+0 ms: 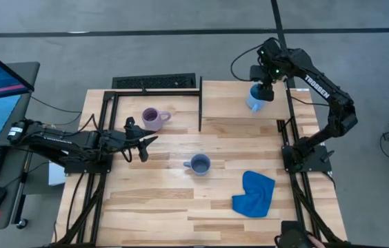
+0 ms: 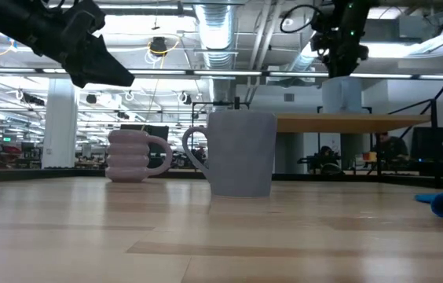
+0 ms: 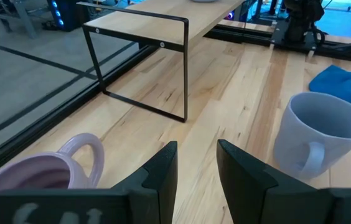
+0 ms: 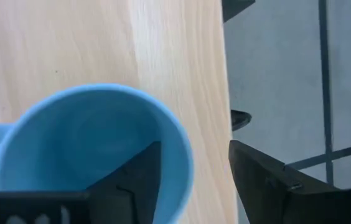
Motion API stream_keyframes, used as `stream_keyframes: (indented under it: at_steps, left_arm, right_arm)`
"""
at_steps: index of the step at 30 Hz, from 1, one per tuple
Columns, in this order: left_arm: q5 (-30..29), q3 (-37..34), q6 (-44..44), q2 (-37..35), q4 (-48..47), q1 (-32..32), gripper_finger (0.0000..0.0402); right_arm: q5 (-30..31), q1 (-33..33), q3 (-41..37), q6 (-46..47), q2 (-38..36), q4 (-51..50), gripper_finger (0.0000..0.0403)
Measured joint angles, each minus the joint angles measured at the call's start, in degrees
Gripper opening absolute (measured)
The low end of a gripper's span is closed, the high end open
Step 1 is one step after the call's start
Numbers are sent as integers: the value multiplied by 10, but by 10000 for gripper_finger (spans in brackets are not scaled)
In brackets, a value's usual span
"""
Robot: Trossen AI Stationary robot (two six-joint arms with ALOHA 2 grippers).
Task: Stack small to large cups/mugs on shelf
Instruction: Put the light blue mug on the shelf
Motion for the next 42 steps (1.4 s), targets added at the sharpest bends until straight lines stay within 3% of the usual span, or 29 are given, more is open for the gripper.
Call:
stream_keyframes:
  at_steps: [9,15,20,23,29,31,34,39,42]
  left_arm:
    - [0,0,0,0,-7,0,103]
    - [0,0,1,0,-7,0,103]
    - [0,0,1,0,-7,0,103]
    - [0,0,1,0,-7,0,103]
    - [0,0,3,0,-7,0,103]
    - [0,0,3,0,-6,0,103]
    - [1,0,3,0,-6,0,103]
    - [10,0,3,0,-6,0,103]
    - [10,0,5,0,-6,0,103]
  right_arm:
    - [0,2,72,9,0,-31,208]
    - [-3,37,120,103,0,-31,207]
    - [-14,85,146,239,0,-25,201]
    - [-53,112,150,270,0,-21,200]
    - [-192,162,151,310,0,14,199]
    - [-205,179,151,344,0,53,197]
    - [-177,206,144,371,-12,106,194]
    - [-74,264,104,390,-55,146,192]
    - [-50,294,62,425,-90,163,192]
